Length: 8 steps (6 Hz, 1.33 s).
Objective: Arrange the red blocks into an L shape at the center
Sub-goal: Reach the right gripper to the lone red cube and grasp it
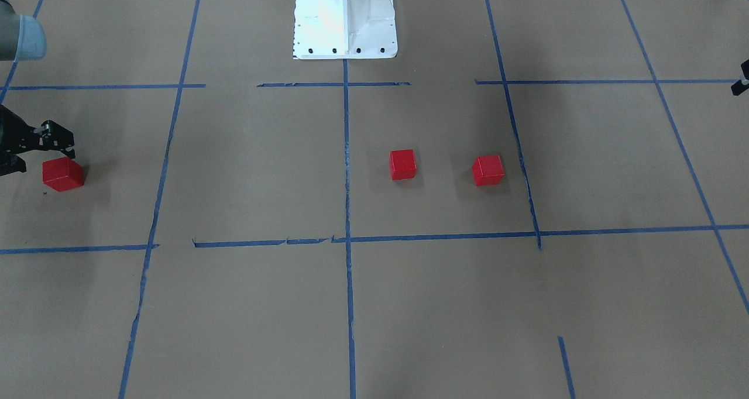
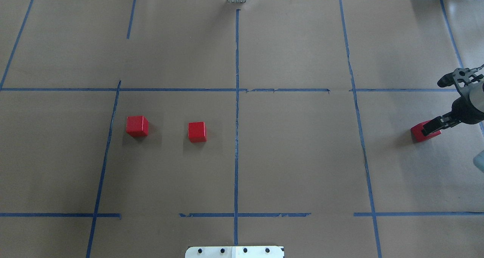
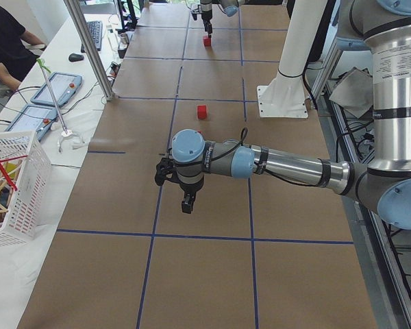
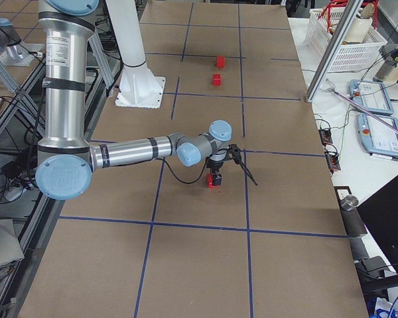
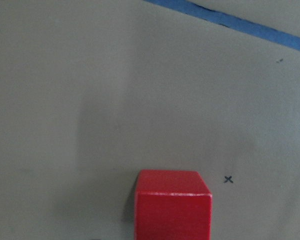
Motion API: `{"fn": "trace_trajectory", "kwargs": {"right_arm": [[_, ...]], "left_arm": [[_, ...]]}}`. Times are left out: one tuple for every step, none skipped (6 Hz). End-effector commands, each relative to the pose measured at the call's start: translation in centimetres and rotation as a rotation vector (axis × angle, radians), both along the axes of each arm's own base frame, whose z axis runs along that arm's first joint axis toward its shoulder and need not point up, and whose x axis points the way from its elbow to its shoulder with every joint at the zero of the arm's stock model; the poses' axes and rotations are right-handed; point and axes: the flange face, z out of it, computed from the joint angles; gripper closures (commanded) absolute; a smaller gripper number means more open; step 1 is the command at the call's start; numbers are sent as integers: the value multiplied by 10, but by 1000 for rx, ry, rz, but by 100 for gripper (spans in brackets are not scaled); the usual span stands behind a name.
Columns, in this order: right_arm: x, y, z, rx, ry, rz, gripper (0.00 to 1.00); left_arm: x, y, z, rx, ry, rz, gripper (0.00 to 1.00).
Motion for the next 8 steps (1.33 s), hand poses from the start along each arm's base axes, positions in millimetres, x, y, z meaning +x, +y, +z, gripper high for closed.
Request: {"fn": "trace_trajectory", "kwargs": {"right_arm": [[-8, 0, 8, 0, 25, -9, 0], [-10, 0, 18, -1, 54, -7, 0], [-15, 2, 22, -5, 58, -19, 0], [-25, -2, 20, -7, 57, -25, 0], [-35, -6, 22, -20, 62, -20, 0], [-36, -7, 26, -28, 67, -20, 0], [-37, -9, 21, -19, 61, -20, 33], [-32, -11, 8, 30, 75, 5, 99]], "left_arm": [[0, 0, -1, 1, 0, 0, 0], [0, 0, -2, 4, 2, 0, 0], [0, 0, -3, 8, 2, 2, 0], [0, 1, -4, 10, 2, 2, 0], [0, 1, -4, 10, 2, 2, 0], [-1, 1, -3, 8, 2, 1, 0], [-1, 1, -3, 8, 2, 1, 0], [0, 1, -2, 7, 2, 2, 0]]}}
